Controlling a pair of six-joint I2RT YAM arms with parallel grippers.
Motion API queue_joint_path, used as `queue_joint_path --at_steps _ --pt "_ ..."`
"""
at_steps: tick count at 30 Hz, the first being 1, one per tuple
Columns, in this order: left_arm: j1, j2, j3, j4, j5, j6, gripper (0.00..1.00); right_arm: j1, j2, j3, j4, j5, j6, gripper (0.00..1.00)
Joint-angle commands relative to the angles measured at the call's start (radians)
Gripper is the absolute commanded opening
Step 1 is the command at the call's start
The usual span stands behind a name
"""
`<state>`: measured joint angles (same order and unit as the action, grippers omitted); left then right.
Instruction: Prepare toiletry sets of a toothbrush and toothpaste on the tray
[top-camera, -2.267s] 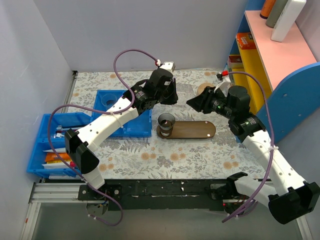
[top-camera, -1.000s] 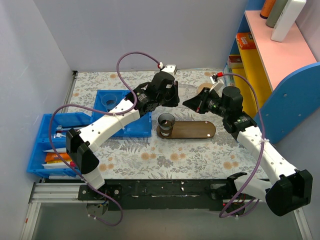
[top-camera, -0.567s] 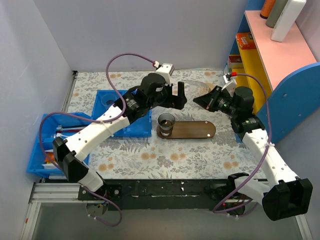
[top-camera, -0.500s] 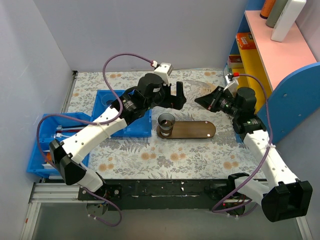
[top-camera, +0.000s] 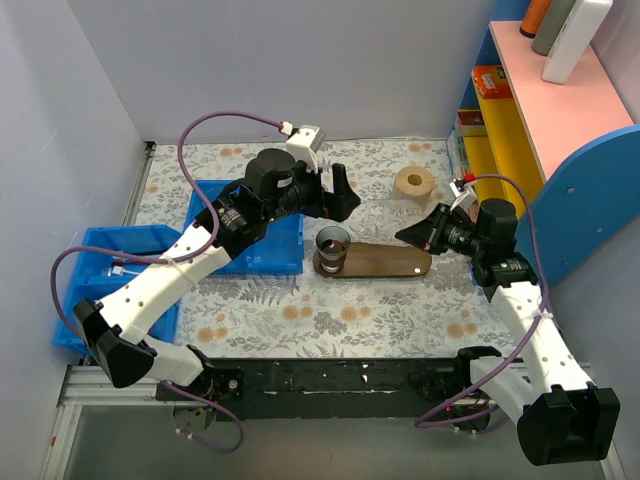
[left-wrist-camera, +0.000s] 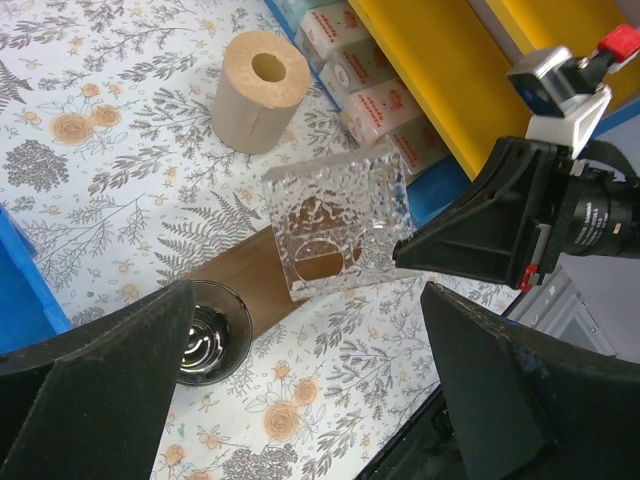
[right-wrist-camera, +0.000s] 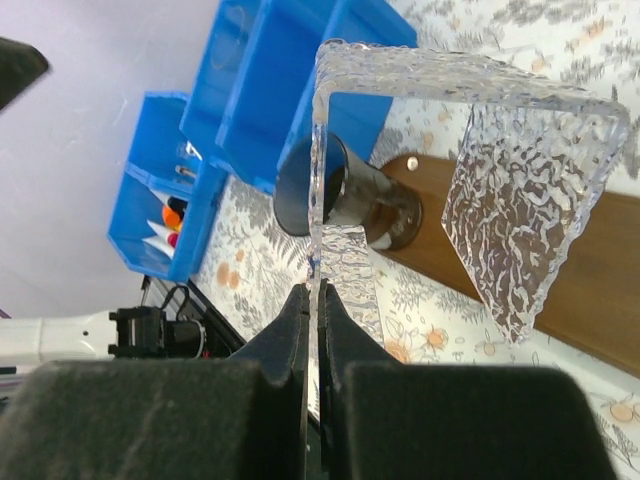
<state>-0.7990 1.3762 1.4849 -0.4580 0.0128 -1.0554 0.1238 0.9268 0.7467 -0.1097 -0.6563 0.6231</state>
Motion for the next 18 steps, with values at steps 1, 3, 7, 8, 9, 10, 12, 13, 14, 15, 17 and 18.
queue_joint_path --at_steps 1,3,7,8,9,10,12,13,14,15,17,18 --pt "0.018 -0.057 -0.014 0.005 0.030 0.008 0.98 -0.019 -0.019 -0.050 -0.005 -0.020 -0.016 0.01" --pt "0.024 -0.063 -0.025 0.002 0.026 0.014 0.98 -0.018 -0.016 -0.084 0.019 -0.028 -0.010 0.01" --pt "0.027 -0.066 -0.035 -0.007 0.001 0.023 0.98 -0.018 0.015 -0.135 0.063 -0.063 -0.002 0.01" --pt "0.027 -0.065 -0.035 -0.011 0.001 0.025 0.98 -0.019 0.021 -0.157 0.074 -0.078 0.000 0.01" --pt "0.029 -0.065 -0.035 -0.011 -0.029 0.025 0.98 -0.019 0.029 -0.168 0.085 -0.088 0.001 0.01" --pt "0.029 -0.065 -0.037 -0.010 -0.030 0.025 0.98 -0.018 0.041 -0.179 0.100 -0.097 0.006 0.01" --pt "0.030 -0.065 -0.043 -0.007 -0.030 0.025 0.98 -0.019 0.050 -0.197 0.131 -0.103 0.006 0.01" --pt "0.030 -0.065 -0.044 -0.008 -0.031 0.026 0.98 -0.019 0.053 -0.204 0.139 -0.103 0.006 0.01" --pt "0.032 -0.062 -0.044 -0.007 -0.031 0.028 0.98 -0.018 0.058 -0.207 0.151 -0.100 0.006 0.01" --pt "0.032 -0.062 -0.044 -0.008 -0.031 0.029 0.98 -0.018 0.061 -0.216 0.157 -0.097 0.003 0.01" --pt "0.034 -0.059 -0.044 -0.011 -0.037 0.031 0.98 -0.018 0.081 -0.221 0.171 -0.109 0.003 0.01" --pt "0.034 -0.057 -0.046 -0.011 -0.037 0.031 0.98 -0.019 0.090 -0.222 0.174 -0.114 0.001 0.01"
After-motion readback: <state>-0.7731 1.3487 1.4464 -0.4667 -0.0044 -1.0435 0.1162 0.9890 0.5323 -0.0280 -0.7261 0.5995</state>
